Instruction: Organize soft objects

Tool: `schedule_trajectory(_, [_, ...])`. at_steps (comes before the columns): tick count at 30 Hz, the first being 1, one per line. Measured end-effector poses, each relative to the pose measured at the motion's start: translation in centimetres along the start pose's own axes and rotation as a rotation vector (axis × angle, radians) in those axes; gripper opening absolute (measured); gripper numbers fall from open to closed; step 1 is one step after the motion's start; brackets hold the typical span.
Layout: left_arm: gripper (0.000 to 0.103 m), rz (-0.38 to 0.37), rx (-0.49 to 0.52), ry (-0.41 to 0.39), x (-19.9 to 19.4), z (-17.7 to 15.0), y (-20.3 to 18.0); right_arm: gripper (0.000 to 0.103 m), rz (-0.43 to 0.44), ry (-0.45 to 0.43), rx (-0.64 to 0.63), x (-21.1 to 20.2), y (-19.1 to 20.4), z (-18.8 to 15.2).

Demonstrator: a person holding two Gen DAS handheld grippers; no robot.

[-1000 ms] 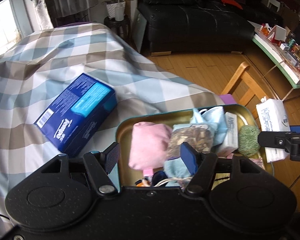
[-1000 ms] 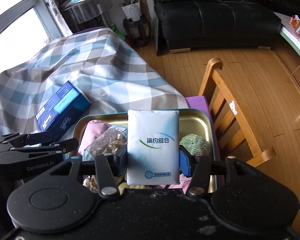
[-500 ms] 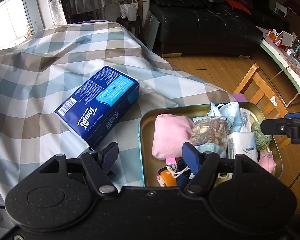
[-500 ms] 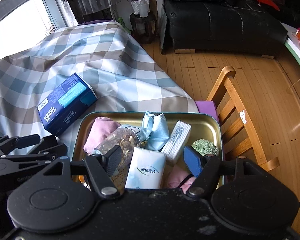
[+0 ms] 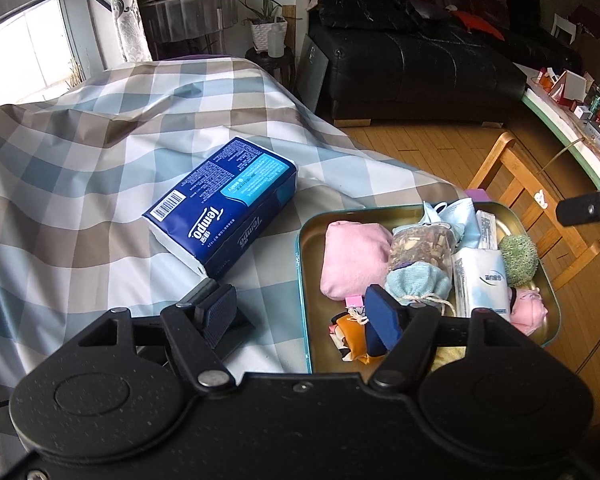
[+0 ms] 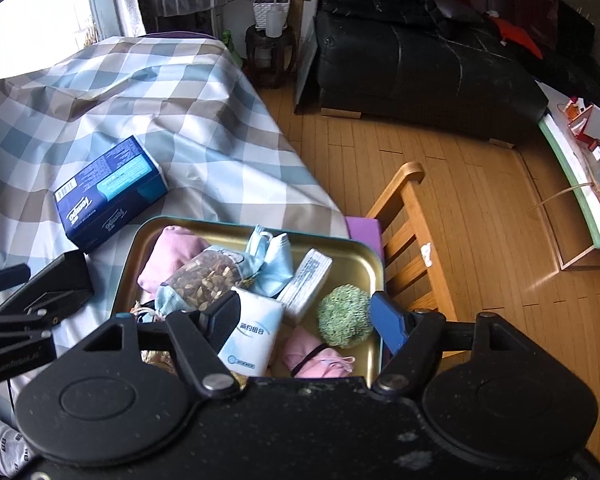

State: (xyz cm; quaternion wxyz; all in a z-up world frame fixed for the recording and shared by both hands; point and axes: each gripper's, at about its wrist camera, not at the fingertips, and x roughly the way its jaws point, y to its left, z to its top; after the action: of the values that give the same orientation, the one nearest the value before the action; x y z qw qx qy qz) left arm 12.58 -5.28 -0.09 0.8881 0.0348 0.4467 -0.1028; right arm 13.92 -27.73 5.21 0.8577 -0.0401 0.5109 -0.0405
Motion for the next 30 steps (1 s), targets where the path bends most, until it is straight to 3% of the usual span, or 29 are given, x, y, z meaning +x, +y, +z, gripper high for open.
schedule_trajectory(11, [0.072, 0.003, -0.019, -0.073, -3.4, -0.4, 0.7, 0.076, -0.096, -0.043, 0.034, -6.0, -1.8, 3.1])
schedule_trajectory(19, [0.072, 0.004, -0.035, -0.08, -3.7, 0.0, 0.6, 0.079, -0.087, -0.047, 0.048, -9.2, -1.4, 2.9])
schedule_trajectory(24, [0.073, 0.021, -0.034, -0.08, -3.6, 0.6, -0.6, 0.081, -0.026, 0.027, 0.049, -8.3, -0.6, 2.6])
schedule_trajectory(30, [0.074, 0.04, -0.016, -0.072, -3.6, 1.4, -2.6, 0.081, -0.006, 0.168, 0.041, -4.4, 0.0, 1.8])
